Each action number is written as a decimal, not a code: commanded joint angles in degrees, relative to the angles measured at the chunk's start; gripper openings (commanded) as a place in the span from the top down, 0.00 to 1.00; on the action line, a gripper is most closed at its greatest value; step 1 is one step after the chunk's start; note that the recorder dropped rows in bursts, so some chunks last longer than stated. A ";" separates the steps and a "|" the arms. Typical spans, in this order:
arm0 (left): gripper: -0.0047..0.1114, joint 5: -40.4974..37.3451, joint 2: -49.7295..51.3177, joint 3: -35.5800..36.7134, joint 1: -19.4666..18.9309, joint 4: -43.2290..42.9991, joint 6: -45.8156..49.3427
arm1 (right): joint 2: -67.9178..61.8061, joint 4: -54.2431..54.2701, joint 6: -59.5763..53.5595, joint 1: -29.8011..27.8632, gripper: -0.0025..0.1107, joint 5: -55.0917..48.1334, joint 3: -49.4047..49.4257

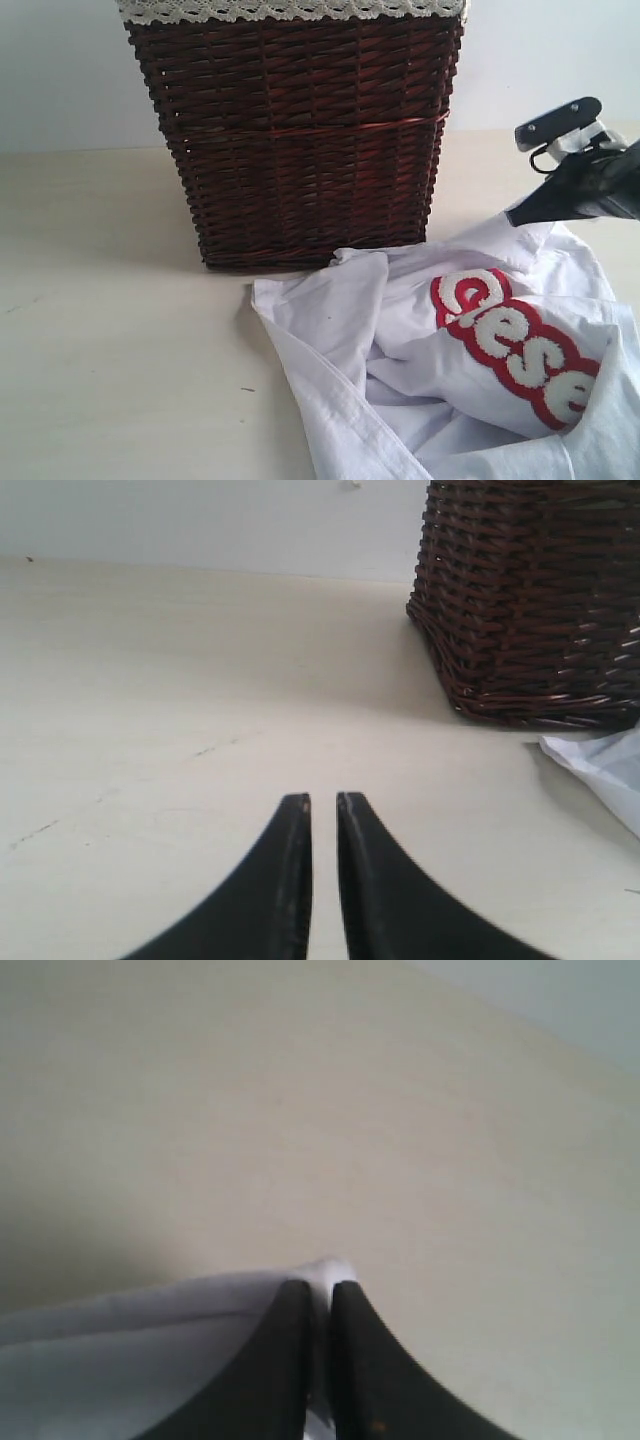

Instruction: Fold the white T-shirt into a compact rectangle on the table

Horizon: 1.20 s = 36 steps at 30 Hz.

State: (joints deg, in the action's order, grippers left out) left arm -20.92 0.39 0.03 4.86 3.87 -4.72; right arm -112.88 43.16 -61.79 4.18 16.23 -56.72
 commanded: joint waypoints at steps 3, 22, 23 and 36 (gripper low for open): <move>0.86 0.34 -0.39 -0.03 0.33 -0.10 0.11 | 13.57 1.91 0.61 -0.27 0.92 -19.01 -0.20; 0.86 0.34 -0.39 -0.03 0.33 -0.10 0.11 | 23.97 1.18 -7.92 12.51 0.92 -47.30 15.16; 0.86 0.34 -0.39 -0.03 0.33 -0.10 0.11 | 24.38 -1.08 -7.03 12.51 0.92 -42.42 15.42; 0.86 0.34 -0.39 -0.03 0.33 -0.10 0.11 | 32.11 -13.58 6.45 5.97 0.92 -8.54 15.78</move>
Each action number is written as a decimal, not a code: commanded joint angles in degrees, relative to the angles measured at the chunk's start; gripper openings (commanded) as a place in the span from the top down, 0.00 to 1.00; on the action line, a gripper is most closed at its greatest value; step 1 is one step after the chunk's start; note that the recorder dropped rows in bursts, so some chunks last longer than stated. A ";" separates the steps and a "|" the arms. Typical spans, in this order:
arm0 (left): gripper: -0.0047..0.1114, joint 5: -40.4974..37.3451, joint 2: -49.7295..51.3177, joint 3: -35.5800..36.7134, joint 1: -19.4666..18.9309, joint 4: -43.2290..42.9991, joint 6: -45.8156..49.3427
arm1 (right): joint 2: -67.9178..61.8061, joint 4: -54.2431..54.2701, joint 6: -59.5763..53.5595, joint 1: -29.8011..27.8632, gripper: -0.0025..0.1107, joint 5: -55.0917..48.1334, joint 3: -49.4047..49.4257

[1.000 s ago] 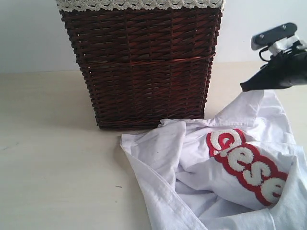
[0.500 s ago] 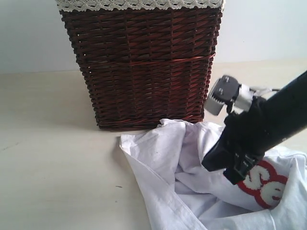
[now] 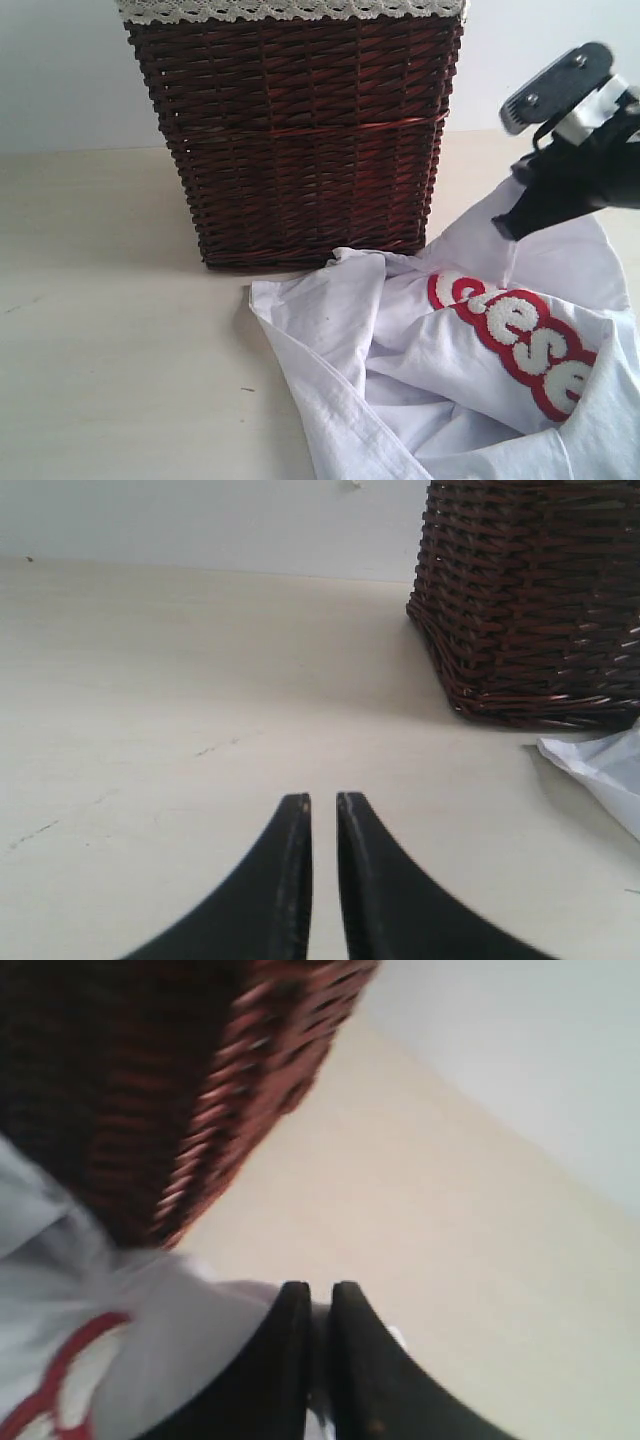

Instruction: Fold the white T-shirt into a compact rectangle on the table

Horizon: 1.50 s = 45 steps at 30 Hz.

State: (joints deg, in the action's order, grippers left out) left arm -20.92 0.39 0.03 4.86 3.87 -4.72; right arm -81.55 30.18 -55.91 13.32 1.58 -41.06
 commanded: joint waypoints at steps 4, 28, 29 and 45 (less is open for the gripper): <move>0.86 0.34 -0.39 -0.03 0.33 -0.10 0.11 | 0.67 -0.60 0.57 -6.78 0.86 5.87 0.12; 0.86 0.34 -0.39 -0.03 0.33 -0.10 0.11 | -5.43 13.27 -10.76 10.20 0.98 -34.18 0.12; 0.86 0.34 -0.39 -0.03 0.33 -0.10 0.11 | -9.24 13.61 -8.74 10.31 0.98 -36.16 0.12; 0.86 0.34 -0.39 -0.03 0.33 -0.10 0.11 | -20.51 32.36 -18.99 10.61 0.61 -44.60 0.00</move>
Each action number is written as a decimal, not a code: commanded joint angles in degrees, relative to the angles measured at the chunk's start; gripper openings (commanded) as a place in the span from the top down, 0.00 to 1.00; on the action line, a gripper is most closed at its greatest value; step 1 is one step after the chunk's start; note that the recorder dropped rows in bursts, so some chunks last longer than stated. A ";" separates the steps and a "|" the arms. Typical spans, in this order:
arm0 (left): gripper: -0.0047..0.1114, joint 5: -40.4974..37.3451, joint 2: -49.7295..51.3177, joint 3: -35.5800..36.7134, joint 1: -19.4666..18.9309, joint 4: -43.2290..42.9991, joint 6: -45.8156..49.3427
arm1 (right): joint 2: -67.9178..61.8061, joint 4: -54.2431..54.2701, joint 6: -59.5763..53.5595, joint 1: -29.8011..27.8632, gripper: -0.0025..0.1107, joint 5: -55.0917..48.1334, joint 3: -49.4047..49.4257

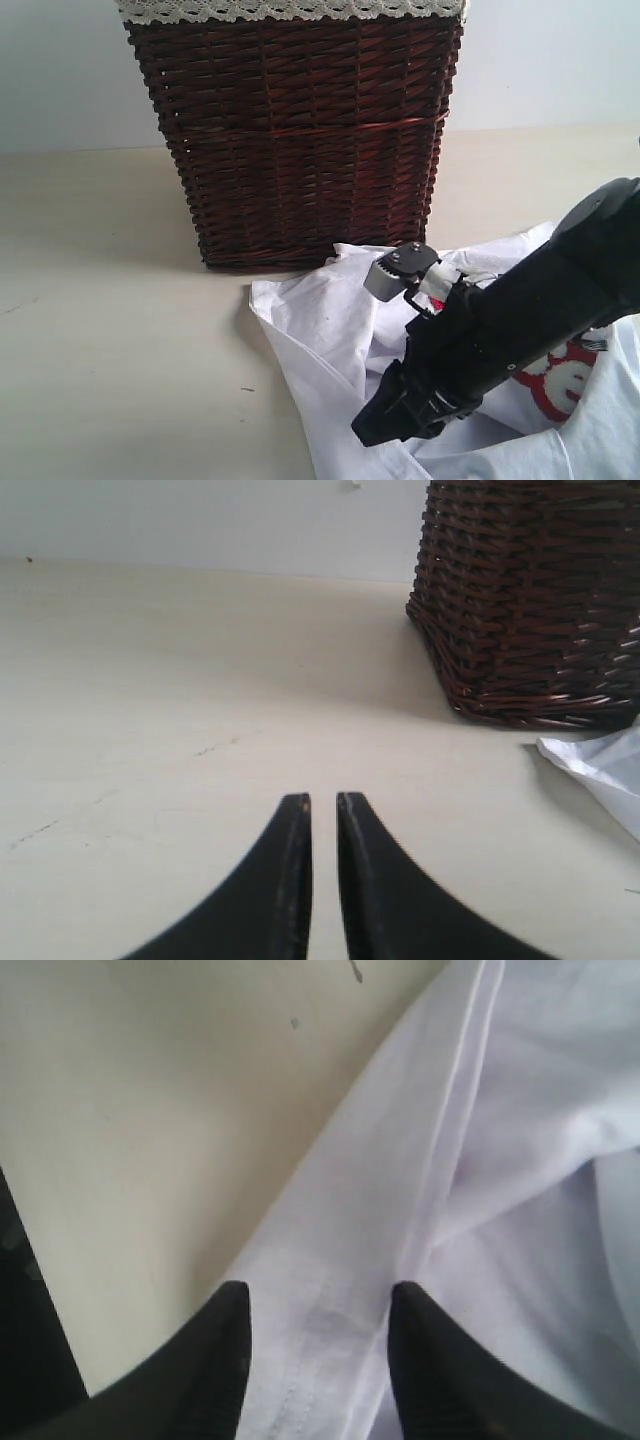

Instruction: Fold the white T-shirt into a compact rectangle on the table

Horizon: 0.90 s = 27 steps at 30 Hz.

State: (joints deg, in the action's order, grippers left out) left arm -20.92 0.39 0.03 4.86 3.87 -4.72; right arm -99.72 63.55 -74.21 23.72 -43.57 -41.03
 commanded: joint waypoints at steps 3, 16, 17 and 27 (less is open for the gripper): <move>0.86 0.34 -0.39 -0.03 0.33 -0.10 0.11 | -4.54 -2.44 0.12 0.21 0.61 2.22 -0.04; 0.86 0.34 -0.39 -0.03 0.33 -0.10 0.11 | -0.86 20.80 -10.73 1.17 0.98 -13.80 -0.32; 0.86 0.34 -0.39 -0.03 0.33 -0.10 0.11 | -0.75 21.88 -10.73 1.88 0.98 -13.80 -1.10; 0.86 0.34 -0.39 -0.03 0.33 -0.10 0.11 | -0.75 28.20 -9.03 15.52 0.98 -13.03 -15.67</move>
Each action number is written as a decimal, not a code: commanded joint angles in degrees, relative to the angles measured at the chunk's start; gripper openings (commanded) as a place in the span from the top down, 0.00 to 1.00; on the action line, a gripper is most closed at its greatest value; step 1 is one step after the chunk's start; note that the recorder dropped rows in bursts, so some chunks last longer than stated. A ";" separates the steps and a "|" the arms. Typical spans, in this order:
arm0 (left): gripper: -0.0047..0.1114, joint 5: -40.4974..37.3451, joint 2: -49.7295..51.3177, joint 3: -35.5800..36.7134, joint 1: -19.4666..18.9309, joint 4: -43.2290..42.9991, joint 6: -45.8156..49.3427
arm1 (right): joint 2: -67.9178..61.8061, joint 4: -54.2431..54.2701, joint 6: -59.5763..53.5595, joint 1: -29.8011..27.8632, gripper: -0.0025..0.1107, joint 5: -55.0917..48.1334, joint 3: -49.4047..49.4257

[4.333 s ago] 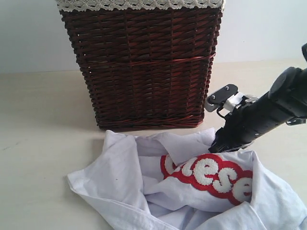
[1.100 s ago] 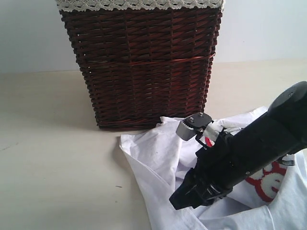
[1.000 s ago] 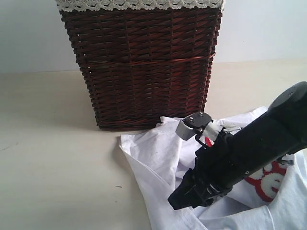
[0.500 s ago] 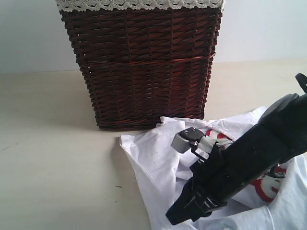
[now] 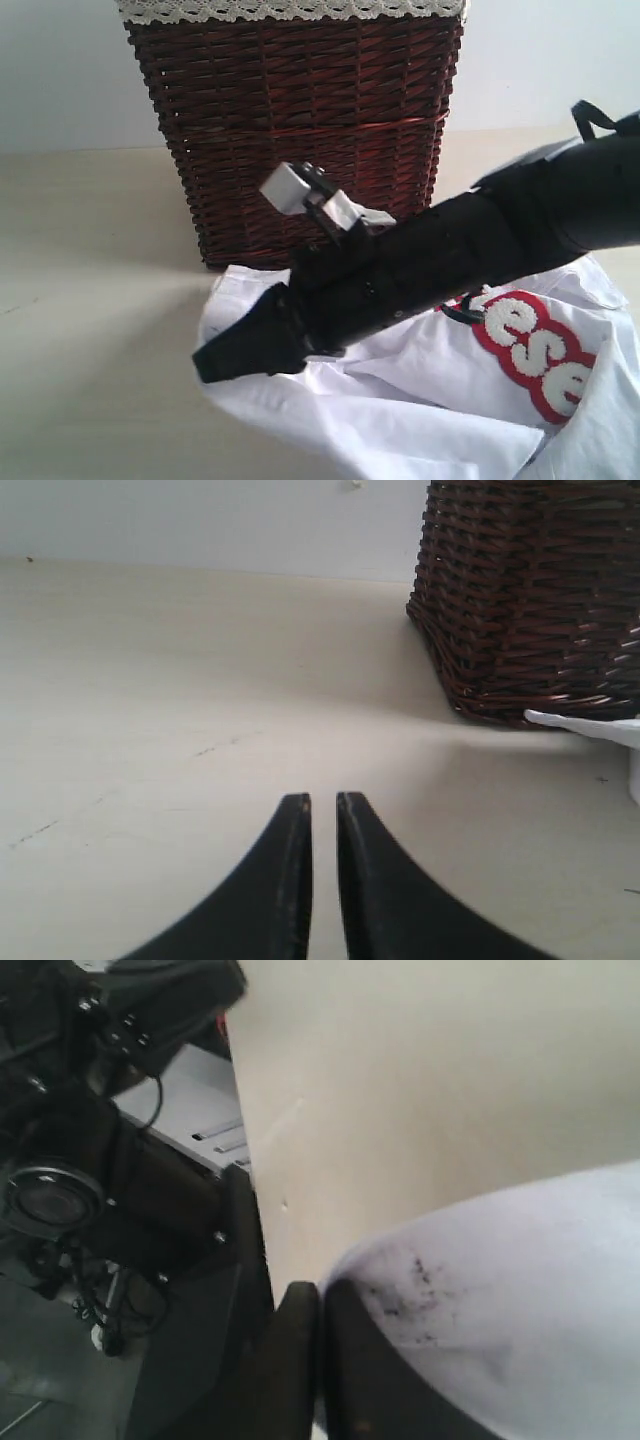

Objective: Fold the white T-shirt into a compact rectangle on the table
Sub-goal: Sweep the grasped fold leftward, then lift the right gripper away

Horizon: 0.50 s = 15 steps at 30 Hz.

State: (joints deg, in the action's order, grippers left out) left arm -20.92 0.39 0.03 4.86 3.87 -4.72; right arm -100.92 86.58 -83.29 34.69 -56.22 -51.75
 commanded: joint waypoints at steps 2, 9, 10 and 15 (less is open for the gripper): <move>0.86 0.34 -0.39 -0.03 0.33 -0.10 0.11 | 0.33 9.80 0.05 6.60 0.98 0.89 -7.03; 0.86 0.34 -0.39 -0.03 0.33 -0.10 0.11 | -0.78 3.49 0.86 7.59 0.68 1.05 -8.15; 0.86 0.34 -0.39 -0.03 0.33 -0.10 0.11 | 0.49 -0.01 2.57 7.59 0.55 0.60 -8.15; 0.86 0.34 -0.39 -0.03 0.33 -0.10 0.11 | 14.04 -20.40 8.35 2.23 0.47 0.60 -8.15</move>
State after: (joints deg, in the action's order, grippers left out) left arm -20.92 0.39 0.03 4.86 3.87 -4.72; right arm -93.00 74.69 -78.47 40.56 -54.96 -59.58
